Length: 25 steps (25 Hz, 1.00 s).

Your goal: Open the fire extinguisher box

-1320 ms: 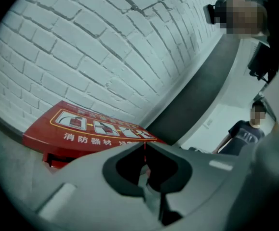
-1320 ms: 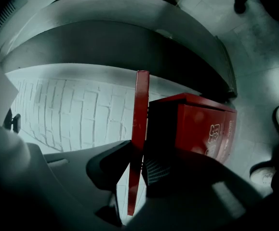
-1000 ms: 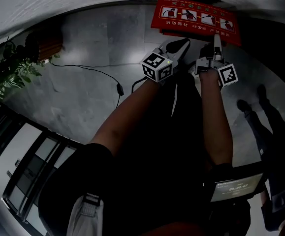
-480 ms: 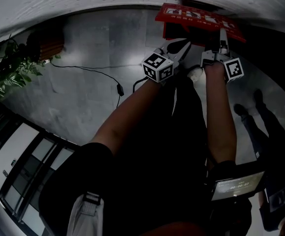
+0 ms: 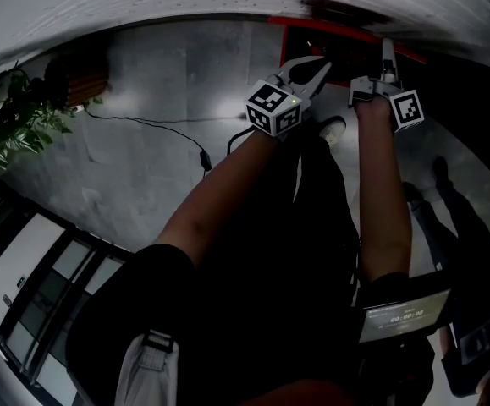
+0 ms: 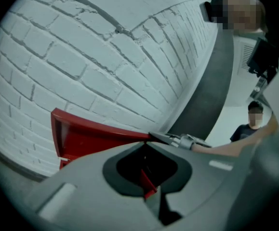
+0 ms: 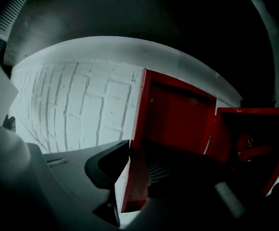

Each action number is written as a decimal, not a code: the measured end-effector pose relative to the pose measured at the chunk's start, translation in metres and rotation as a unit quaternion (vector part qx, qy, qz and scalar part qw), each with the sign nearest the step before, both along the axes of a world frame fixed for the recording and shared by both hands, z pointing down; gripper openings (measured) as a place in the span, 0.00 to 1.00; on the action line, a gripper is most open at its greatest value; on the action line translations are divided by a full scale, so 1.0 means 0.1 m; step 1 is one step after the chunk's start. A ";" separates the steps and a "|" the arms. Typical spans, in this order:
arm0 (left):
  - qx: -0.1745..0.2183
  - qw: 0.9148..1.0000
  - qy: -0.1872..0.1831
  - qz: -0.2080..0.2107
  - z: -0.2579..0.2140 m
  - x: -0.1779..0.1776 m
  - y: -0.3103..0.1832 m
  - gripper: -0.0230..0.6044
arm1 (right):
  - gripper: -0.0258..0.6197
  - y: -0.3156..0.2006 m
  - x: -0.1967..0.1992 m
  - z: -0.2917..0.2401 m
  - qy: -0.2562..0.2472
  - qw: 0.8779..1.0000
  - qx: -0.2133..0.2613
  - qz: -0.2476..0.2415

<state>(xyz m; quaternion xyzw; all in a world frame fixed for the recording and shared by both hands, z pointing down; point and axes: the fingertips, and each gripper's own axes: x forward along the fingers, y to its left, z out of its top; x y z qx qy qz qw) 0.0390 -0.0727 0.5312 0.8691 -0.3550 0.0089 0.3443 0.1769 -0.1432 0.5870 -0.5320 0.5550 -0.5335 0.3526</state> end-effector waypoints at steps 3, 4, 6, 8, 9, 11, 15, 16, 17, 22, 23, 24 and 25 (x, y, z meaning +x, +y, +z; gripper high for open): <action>0.002 1.000 0.000 -0.002 -0.01 -0.01 -0.05 0.05 | 0.21 -0.08 0.00 -0.01 -0.003 1.000 -0.003 0.003; 0.002 1.000 0.000 -0.003 -0.02 -0.01 -0.07 0.05 | 0.21 -0.11 0.00 -0.01 -0.004 1.000 -0.004 0.004; 0.003 1.000 0.000 -0.004 -0.03 -0.03 -0.12 0.05 | 0.21 -0.15 -0.01 -0.01 -0.004 1.000 -0.009 0.005; 0.004 1.000 0.000 -0.005 -0.05 -0.05 -0.14 0.05 | 0.21 -0.17 0.00 -0.02 -0.006 1.000 -0.010 0.006; 0.005 1.000 -0.001 -0.006 -0.06 -0.06 -0.15 0.05 | 0.21 -0.18 0.00 -0.03 -0.007 1.000 -0.010 0.006; 0.007 1.000 -0.001 -0.007 -0.07 -0.08 -0.16 0.05 | 0.21 -0.20 0.00 -0.04 -0.006 1.000 -0.009 0.006; 0.006 1.000 -0.001 -0.010 -0.07 -0.13 -0.16 0.05 | 0.21 -0.20 0.01 -0.03 0.007 1.000 -0.007 -0.001; 0.005 1.000 -0.002 -0.010 -0.06 -0.13 -0.16 0.05 | 0.22 -0.20 0.00 -0.05 0.006 1.000 -0.006 -0.001; 0.005 1.000 -0.002 -0.010 -0.06 -0.14 -0.16 0.05 | 0.23 -0.21 0.00 -0.07 0.004 1.000 -0.004 0.000; 0.005 1.000 0.000 -0.012 -0.07 -0.15 -0.15 0.05 | 0.20 -0.22 0.04 -0.07 -0.001 1.000 -0.010 0.007; 0.005 1.000 0.000 -0.012 -0.07 -0.15 -0.15 0.05 | 0.18 -0.23 0.04 -0.06 0.001 1.000 -0.012 0.004; 0.005 1.000 0.000 -0.012 -0.07 -0.15 -0.15 0.05 | 0.14 -0.26 0.05 -0.05 0.007 1.000 -0.011 -0.002; 0.005 1.000 0.000 -0.011 -0.08 -0.15 -0.16 0.05 | 0.12 -0.30 0.07 -0.04 0.017 1.000 -0.009 -0.012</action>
